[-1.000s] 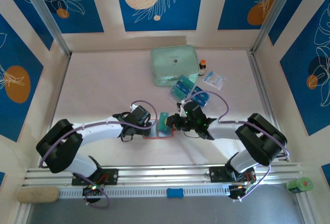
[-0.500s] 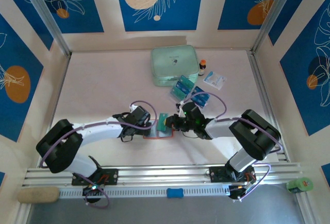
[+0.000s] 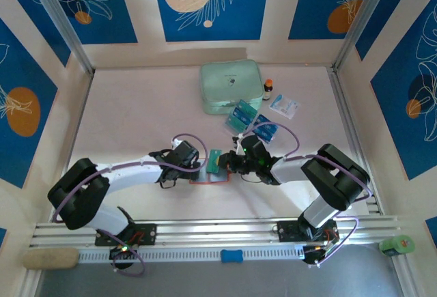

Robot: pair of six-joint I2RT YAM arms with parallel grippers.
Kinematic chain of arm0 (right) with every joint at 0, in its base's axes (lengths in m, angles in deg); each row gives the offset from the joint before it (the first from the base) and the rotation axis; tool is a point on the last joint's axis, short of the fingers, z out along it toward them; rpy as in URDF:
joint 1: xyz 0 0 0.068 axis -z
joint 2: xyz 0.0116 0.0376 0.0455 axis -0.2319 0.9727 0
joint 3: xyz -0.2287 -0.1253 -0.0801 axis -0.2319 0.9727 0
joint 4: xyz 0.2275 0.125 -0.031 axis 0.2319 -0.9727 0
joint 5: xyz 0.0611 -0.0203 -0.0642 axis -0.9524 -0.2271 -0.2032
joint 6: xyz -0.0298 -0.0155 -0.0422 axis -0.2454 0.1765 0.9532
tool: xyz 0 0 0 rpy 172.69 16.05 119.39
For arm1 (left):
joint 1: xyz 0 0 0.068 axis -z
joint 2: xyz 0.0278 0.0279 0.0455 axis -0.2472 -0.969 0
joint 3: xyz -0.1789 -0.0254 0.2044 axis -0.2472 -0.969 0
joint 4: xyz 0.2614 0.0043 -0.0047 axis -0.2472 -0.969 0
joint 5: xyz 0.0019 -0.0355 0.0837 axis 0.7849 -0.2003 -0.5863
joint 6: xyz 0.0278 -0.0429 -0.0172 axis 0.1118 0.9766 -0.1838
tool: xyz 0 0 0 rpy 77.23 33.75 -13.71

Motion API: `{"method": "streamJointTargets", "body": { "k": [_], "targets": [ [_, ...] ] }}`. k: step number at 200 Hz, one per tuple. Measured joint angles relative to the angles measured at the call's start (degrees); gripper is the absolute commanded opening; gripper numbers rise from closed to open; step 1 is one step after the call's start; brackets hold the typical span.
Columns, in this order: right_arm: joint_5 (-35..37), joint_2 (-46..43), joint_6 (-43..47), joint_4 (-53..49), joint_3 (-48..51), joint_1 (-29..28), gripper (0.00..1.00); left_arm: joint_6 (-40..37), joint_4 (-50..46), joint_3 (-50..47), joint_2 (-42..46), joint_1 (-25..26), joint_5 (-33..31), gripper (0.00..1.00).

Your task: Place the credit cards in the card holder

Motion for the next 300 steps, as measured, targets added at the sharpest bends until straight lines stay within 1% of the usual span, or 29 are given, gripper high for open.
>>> {"method": "streamJointTargets", "body": {
  "k": [135, 250, 300],
  "targets": [
    [-2.0, 3.4, -1.4, 3.6, 0.0, -0.5, 0.00, 0.0, 0.8, -0.5, 0.1, 0.0, 0.0, 1.00],
    [-3.2, 4.5, -2.0, 4.4, 0.6, -1.3, 0.00, 0.0, 1.1, -0.7, 0.1, 0.0, 0.0, 1.00],
    [-4.8, 4.5, -1.9, 2.9, 0.6, -1.3, 0.00, 0.0, 1.3, -0.7, 0.1, 0.0, 0.0, 1.00]
  ]
}}
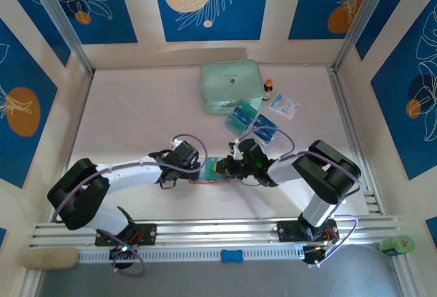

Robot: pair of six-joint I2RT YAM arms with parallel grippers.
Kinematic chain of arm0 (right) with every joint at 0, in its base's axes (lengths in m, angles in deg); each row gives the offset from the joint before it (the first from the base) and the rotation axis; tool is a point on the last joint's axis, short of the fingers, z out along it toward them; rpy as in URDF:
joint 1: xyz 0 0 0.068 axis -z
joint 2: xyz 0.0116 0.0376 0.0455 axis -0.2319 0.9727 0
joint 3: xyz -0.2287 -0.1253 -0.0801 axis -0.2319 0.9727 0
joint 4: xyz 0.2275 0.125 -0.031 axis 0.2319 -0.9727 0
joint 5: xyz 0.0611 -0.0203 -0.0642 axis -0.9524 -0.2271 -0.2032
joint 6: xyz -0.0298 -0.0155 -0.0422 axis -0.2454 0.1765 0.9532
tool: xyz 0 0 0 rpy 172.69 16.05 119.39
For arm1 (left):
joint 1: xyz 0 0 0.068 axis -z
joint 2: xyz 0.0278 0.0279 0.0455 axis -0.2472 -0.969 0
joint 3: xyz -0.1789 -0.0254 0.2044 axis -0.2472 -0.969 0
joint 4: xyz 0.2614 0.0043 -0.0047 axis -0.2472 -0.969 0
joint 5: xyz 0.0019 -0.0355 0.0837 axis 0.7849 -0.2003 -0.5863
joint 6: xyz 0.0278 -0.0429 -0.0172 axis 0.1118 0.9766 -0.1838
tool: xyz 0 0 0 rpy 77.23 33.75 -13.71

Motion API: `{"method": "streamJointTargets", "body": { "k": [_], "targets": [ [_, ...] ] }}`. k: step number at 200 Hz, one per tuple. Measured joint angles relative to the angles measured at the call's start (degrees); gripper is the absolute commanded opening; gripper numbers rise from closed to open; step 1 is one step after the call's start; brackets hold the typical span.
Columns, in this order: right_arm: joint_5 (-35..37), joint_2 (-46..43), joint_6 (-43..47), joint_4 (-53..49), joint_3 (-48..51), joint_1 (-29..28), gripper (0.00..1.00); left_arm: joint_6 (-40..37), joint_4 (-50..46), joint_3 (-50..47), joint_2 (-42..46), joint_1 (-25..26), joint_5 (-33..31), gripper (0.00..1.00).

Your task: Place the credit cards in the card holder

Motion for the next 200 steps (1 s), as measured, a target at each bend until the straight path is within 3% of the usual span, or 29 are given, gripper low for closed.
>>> {"method": "streamJointTargets", "body": {
  "k": [190, 200],
  "targets": [
    [-5.7, 4.3, -1.0, -5.9, -5.4, 0.1, 0.00, 0.0, 0.0, -0.3, 0.3, 0.0, 0.0, 1.00],
    [-6.0, 4.6, -1.0, -6.1, -5.9, 0.1, 0.06, 0.0, 0.0, -0.3, 0.3, 0.0, 0.0, 1.00]
  ]
}}
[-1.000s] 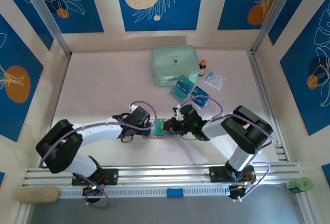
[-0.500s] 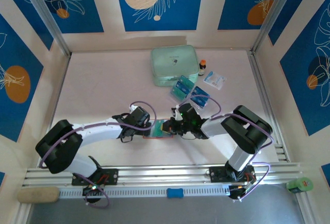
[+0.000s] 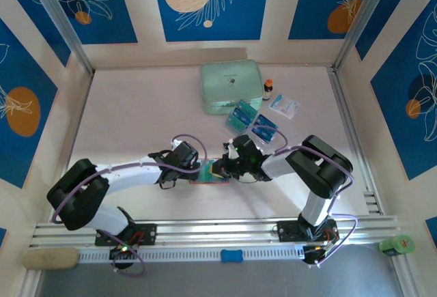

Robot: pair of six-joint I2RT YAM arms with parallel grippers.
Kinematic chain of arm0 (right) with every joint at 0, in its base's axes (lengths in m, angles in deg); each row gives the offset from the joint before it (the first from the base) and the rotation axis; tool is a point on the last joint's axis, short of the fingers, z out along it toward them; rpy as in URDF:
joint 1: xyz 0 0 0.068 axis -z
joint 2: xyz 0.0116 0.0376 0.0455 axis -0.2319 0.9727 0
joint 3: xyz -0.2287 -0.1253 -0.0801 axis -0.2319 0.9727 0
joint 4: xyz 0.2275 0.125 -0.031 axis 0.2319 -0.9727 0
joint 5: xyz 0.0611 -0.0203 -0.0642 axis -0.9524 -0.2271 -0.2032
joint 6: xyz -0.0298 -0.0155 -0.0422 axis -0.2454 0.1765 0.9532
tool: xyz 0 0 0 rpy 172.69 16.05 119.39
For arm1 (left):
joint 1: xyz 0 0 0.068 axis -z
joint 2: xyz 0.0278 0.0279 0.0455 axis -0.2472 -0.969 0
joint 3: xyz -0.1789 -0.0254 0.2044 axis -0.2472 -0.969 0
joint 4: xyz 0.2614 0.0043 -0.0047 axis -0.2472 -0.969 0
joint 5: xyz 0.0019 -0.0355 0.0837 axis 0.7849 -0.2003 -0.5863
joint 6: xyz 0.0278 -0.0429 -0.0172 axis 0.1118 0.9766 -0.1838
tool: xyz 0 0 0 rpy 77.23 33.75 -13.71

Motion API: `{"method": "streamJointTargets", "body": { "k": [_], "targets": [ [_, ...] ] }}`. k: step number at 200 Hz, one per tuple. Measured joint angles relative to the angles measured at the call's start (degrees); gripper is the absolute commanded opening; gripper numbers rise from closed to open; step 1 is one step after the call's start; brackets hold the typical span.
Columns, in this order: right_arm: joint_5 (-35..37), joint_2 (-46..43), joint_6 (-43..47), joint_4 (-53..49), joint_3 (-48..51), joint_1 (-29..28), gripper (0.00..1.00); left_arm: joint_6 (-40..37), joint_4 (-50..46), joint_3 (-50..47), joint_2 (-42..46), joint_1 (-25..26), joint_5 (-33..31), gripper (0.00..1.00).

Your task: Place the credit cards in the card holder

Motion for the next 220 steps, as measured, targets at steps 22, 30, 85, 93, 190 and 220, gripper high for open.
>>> {"method": "streamJointTargets", "body": {
  "k": [22, 30, 85, 93, 190, 220],
  "targets": [
    [-1.0, 0.4, 0.4, -2.6, -1.5, 0.2, 0.29, 0.0, 0.0, 0.0, 0.3, 0.0, 0.0, 1.00],
    [-1.7, 0.1, 1.0, -3.5, -2.3, 0.4, 0.35, 0.0, -0.2, 0.0, 0.5, 0.0, 0.0, 1.00],
    [-0.8, -5.2, 10.0, -22.6, -8.4, 2.9, 0.42, 1.4, -1.8, 0.0, 4.8, -1.3, 0.1, 1.00],
    [-0.3, -6.0, 11.3, -25.3, -9.8, 3.0, 0.40, 1.5, -2.0, 0.0, 5.2, -1.8, 0.1, 1.00],
    [6.0, -2.3, 20.6, -40.9, -21.7, -0.8, 0.07, 3.1, -4.1, -1.8, 5.3, -4.9, 0.1, 1.00],
    [7.8, 0.1, 21.2, -42.8, -22.5, -1.7, 0.05, 3.1, -4.1, -2.2, 3.9, -4.9, 0.1, 1.00]
  ]
}}
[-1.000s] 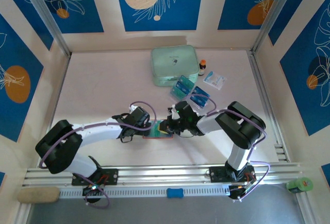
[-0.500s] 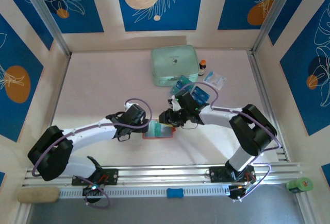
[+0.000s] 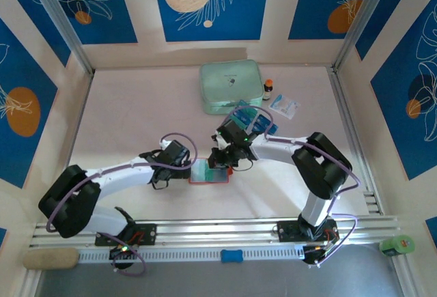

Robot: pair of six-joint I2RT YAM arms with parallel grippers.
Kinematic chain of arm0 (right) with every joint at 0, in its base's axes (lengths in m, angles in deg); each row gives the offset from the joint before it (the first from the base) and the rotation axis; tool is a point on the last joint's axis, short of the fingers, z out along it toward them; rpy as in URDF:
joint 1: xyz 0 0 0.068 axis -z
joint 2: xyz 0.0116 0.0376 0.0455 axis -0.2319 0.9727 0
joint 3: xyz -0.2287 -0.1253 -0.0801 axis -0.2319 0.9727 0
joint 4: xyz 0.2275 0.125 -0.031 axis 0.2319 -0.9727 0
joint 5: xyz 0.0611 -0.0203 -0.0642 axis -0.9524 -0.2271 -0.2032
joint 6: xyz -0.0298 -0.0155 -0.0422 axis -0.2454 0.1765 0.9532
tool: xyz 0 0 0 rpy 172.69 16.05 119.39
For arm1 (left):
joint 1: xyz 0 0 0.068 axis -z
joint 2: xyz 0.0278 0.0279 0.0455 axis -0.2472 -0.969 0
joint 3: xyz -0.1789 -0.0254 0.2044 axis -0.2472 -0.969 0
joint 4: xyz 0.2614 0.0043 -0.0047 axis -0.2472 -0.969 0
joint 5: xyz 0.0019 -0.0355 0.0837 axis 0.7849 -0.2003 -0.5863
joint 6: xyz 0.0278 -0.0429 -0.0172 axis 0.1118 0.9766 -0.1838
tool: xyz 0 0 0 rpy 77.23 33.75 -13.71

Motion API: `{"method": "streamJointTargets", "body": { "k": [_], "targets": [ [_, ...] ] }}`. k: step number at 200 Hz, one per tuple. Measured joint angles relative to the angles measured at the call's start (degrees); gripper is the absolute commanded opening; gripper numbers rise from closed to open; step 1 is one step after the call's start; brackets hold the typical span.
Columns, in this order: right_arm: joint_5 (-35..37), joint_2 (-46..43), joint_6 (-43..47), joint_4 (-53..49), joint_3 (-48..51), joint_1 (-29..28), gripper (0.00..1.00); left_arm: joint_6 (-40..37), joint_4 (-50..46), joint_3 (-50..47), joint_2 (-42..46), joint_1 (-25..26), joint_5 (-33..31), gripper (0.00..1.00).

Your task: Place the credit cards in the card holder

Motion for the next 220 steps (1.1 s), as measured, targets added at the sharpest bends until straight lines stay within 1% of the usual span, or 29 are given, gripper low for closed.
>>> {"method": "streamJointTargets", "body": {
  "k": [55, 123, 160, 196, 220],
  "targets": [
    [1.0, 4.6, 0.5, -1.5, -3.3, -0.8, 0.03, -0.1, 1.0, -0.3, -1.5, 0.0, 0.3, 1.00],
    [1.0, 7.6, 0.5, -1.8, -7.2, -3.0, 0.00, -0.1, 1.7, -0.3, -1.9, 0.0, 0.4, 1.00],
    [1.0, 7.0, 0.5, -2.4, -7.1, -2.9, 0.00, -0.1, 1.6, -0.3, -1.9, 0.0, 0.5, 1.00],
    [1.9, 1.9, 0.2, -3.4, -5.6, -2.2, 0.00, 0.0, 0.9, -0.6, -0.2, 0.0, 0.4, 1.00],
    [3.0, 0.8, 0.3, -3.7, -5.6, -1.9, 0.00, 0.2, 0.0, -0.6, 1.9, 0.0, -0.2, 1.00]
  ]
}}
